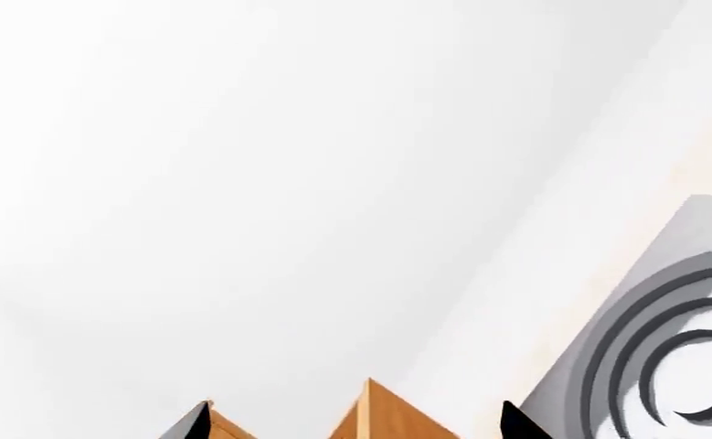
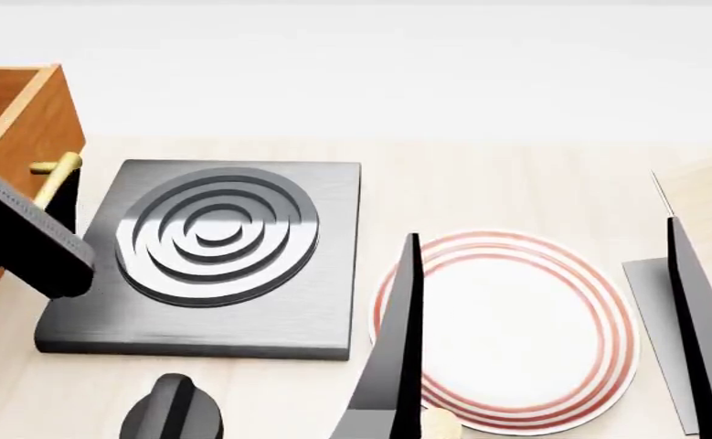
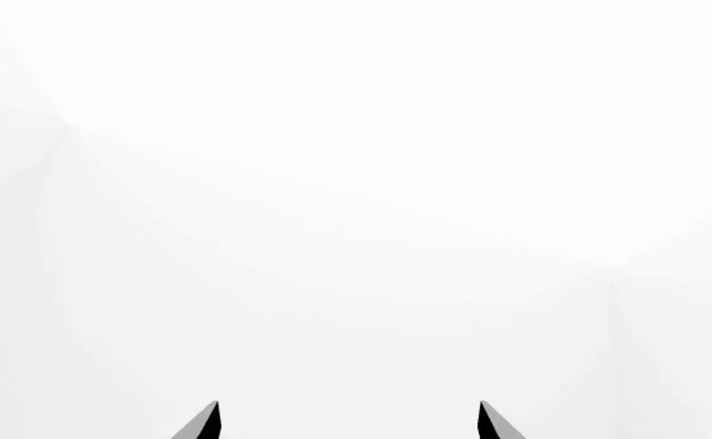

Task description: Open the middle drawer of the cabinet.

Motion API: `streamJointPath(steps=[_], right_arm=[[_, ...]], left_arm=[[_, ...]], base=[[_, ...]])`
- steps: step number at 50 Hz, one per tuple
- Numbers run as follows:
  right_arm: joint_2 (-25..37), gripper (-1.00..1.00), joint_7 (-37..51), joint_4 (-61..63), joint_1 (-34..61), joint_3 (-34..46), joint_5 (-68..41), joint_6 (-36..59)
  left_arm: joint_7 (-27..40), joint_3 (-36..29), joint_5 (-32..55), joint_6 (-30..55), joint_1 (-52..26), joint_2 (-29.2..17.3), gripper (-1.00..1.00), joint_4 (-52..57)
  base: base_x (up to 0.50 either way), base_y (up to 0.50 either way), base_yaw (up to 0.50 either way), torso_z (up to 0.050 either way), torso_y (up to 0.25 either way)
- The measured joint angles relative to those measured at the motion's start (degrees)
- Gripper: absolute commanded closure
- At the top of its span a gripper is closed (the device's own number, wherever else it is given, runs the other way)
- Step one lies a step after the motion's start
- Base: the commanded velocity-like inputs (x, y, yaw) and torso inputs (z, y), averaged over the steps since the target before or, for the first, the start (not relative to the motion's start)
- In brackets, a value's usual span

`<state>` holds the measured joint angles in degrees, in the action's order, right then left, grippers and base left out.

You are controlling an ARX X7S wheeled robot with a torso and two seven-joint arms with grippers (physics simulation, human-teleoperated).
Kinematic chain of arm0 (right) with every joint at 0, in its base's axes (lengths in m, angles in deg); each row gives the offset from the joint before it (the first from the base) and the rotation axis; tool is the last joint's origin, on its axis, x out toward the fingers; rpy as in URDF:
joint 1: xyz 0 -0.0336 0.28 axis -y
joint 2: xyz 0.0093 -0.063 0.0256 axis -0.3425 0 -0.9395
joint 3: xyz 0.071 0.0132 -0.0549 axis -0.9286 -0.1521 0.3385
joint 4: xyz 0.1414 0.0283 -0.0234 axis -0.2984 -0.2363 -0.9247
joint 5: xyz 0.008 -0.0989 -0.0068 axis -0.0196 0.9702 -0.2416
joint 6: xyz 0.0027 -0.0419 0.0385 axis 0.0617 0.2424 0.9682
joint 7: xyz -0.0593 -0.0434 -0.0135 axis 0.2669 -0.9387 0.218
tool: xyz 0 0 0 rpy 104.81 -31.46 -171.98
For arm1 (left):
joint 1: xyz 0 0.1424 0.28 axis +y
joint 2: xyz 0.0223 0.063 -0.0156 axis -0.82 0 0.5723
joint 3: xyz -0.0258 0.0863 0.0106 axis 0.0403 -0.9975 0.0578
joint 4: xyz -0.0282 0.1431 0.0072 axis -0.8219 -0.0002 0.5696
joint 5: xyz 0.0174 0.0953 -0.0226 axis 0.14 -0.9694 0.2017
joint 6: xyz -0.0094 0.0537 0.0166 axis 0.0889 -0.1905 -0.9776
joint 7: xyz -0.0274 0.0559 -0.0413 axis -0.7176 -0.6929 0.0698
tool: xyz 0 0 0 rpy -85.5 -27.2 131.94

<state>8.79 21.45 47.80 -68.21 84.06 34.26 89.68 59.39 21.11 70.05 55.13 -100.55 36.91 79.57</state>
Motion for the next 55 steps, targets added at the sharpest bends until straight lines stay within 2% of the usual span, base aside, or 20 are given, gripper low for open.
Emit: streamJointPath(steps=[15, 22, 42, 55], right_arm=[[0.00, -1.00, -0.12, 0.00, 0.04, 0.12, 0.01, -0.03], [0.00, -1.00, -0.16, 0.00, 0.12, 0.17, -0.03, 0.09], [0.00, -1.00, -0.35, 0.00, 0.17, 0.17, -0.05, 0.29], [0.00, -1.00, -0.52, 0.00, 0.04, 0.27, 0.14, 0.36]], left_arm=[[0.56, 7.47, 13.03, 5.46, -1.85, -2.56, -1.00, 5.35], [-1.90, 9.41, 18.90, 9.35, -3.69, -2.33, -1.00, 4.68], [-10.01, 12.83, 28.71, 18.86, -11.10, 2.08, -1.00, -7.21], [-12.38, 14.89, 33.51, 23.48, -14.43, 5.24, -1.00, -13.45]], base=[[0.00, 0.00, 0.00, 0.000, 0.000], [0.00, 0.00, 0.00, 0.000, 0.000], [0.00, 0.00, 0.00, 0.000, 0.000], [0.00, 0.00, 0.00, 0.000, 0.000]])
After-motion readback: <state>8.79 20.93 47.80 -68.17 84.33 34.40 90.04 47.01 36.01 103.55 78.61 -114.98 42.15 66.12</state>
